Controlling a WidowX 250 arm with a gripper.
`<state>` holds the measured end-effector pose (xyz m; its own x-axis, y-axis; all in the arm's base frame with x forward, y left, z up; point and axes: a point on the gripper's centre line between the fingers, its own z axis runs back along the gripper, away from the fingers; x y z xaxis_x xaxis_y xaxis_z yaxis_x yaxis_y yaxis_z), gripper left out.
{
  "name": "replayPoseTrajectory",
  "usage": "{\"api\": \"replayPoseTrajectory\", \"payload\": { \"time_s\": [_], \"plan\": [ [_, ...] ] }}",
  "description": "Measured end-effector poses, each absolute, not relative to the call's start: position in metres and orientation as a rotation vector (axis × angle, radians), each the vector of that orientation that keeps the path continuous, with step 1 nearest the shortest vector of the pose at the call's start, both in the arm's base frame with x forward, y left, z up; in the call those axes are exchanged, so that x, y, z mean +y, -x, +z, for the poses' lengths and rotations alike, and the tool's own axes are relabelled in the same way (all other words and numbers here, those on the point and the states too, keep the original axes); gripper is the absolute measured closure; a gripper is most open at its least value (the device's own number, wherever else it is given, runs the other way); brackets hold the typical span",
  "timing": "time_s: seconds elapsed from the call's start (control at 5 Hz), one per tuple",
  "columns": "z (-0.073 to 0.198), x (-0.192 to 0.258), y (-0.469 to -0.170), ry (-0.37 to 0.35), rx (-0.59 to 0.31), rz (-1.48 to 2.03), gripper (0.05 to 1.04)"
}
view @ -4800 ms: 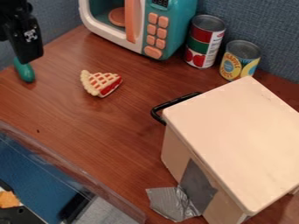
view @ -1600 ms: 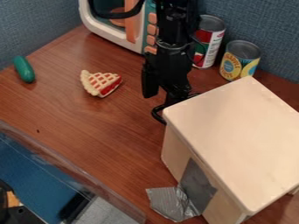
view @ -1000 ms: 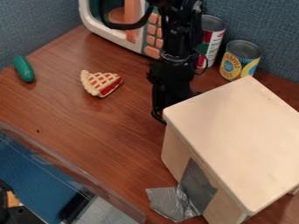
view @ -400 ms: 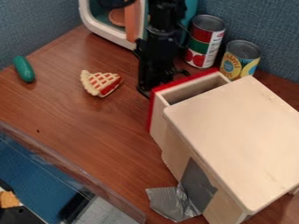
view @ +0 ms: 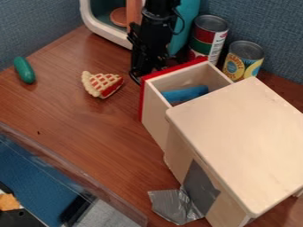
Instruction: OPEN A SMALL BOX
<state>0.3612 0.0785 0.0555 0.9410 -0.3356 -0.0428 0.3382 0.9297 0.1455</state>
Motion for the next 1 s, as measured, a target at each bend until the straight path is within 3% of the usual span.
{"api": "replayPoseTrajectory", "payload": {
  "time_s": [0.2, 0.4, 0.6, 0.8, 1.0],
  "plan": [
    [0.057, 0.091, -0.362, -0.185, 0.026, -0.336, 0.915],
    [0.062, 0.095, -0.366, -0.199, 0.043, -0.318, 0.686],
    [0.064, 0.096, -0.361, -0.171, 0.076, -0.318, 0.377],
    [0.096, 0.098, -0.355, -0.147, 0.009, -0.301, 0.119],
    [0.15, 0.109, -0.33, -0.119, -0.075, -0.255, 0.08]
  ]
}}
